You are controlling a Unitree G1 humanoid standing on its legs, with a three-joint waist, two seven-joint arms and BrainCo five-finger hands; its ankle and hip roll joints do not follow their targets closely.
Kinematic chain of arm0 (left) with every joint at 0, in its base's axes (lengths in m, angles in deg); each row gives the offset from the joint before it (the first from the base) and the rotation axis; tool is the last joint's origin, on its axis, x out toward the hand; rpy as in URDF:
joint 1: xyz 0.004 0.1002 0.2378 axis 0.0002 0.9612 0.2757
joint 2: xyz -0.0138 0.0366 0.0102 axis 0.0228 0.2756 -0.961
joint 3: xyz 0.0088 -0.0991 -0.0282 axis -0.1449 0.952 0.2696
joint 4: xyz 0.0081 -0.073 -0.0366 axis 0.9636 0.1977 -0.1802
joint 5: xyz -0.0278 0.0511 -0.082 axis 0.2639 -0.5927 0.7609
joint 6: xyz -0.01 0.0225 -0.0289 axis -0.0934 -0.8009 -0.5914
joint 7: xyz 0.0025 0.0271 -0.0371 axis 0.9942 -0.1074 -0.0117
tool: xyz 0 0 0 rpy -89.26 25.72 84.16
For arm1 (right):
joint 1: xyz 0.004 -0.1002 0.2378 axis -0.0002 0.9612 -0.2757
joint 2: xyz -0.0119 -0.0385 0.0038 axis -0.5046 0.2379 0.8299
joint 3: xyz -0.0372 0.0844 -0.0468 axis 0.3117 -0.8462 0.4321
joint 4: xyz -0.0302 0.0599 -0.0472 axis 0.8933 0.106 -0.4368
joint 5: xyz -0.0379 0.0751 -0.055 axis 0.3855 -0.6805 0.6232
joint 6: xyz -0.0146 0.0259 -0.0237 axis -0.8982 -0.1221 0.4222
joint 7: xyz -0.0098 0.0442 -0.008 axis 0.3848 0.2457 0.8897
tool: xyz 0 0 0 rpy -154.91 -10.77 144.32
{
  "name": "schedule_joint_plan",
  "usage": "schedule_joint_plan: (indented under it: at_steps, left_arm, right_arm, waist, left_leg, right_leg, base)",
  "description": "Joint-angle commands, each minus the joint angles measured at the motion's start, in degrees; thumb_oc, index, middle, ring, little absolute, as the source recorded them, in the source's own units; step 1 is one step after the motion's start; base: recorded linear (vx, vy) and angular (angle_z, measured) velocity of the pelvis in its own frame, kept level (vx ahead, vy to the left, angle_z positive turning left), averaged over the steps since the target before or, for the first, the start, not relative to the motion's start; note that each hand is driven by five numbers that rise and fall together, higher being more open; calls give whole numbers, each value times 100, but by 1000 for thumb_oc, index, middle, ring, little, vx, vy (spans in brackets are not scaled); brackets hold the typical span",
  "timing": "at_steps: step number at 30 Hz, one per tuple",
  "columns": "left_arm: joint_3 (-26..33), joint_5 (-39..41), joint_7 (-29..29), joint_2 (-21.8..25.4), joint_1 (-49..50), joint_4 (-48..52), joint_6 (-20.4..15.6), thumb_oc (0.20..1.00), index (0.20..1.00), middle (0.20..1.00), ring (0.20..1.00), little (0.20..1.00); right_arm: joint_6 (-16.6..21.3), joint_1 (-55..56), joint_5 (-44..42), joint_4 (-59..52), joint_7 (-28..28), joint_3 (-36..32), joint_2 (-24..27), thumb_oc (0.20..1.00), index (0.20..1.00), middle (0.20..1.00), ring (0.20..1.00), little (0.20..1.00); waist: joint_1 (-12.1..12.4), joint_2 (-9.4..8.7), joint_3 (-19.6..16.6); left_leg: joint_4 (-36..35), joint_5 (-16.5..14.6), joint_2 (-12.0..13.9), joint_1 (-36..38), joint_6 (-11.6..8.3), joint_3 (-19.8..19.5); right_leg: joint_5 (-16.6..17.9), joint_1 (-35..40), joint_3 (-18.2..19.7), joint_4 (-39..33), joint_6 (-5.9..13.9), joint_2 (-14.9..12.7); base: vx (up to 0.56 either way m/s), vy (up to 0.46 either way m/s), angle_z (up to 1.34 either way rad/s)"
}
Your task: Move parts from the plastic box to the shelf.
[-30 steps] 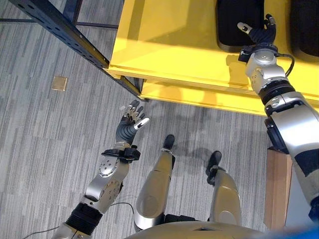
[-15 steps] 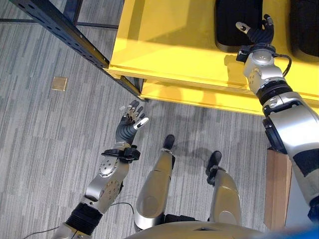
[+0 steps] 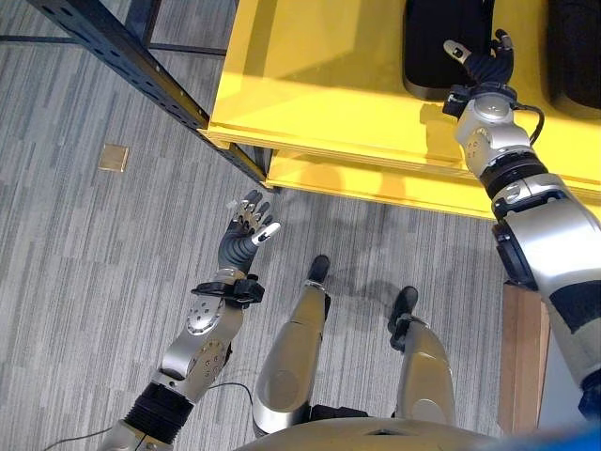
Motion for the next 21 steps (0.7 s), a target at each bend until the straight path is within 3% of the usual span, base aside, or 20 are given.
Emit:
schedule_joint_plan:
  at_steps: [1,21]
  left_arm:
    - [60,-21,-7,269,-71,280,-236,1000,1000,1000,1000,1000]
    - [47,15,-2,320,-55,260,-257,1000,1000,1000,1000,1000]
  right_arm:
    - [-21,-98,-212,-264,-104,-104,-421,1000,1000,1000,1000,1000]
    - [-41,-179,-76,-272,-8,-70,-246,1000,1000,1000,1000,1000]
  waist:
    - [264,-87,227]
    - [255,-100,205]
  left_leg:
    - [225,-403,30,-208,127,234]
    - [228,-394,25,-210,135,238]
  right_leg:
    - [-851,560,123,498,-70,-24]
    - [-837,531,139,520,-66,-22]
  base:
    - [0,0,0]
    - [0,0,0]
